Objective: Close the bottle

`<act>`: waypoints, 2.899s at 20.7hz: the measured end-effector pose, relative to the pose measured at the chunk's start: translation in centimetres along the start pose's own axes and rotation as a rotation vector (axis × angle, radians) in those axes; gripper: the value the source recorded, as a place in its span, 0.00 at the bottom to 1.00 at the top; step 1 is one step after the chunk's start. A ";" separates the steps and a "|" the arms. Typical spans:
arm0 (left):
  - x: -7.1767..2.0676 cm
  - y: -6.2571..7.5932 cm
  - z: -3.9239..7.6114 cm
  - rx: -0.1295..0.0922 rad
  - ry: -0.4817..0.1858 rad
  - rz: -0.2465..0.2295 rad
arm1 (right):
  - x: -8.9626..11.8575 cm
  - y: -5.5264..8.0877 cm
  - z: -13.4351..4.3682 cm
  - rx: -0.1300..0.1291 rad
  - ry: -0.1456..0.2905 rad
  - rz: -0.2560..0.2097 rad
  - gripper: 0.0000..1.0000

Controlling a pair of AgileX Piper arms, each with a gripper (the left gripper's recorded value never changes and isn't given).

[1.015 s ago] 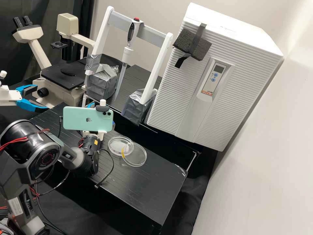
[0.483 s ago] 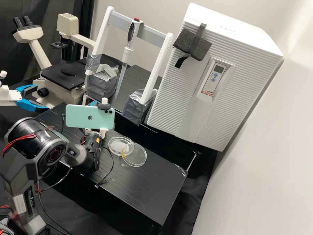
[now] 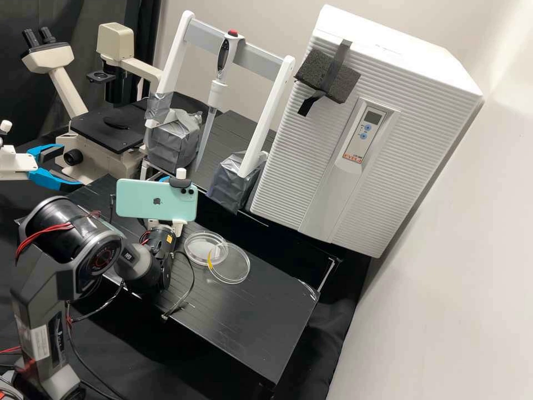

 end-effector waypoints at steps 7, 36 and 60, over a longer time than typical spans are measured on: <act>0.00 0.0 0.0 0.000 0.000 0.000 | 0.2 0.1 0.0 -0.020 0.004 0.002 0.00; -0.06 0.0 -0.2 -0.001 0.006 0.002 | 0.9 -0.4 0.9 -0.017 -0.035 -0.009 0.00; -0.09 0.1 -0.2 -0.001 0.009 0.002 | 1.0 -0.5 0.9 -0.021 -0.044 -0.006 1.00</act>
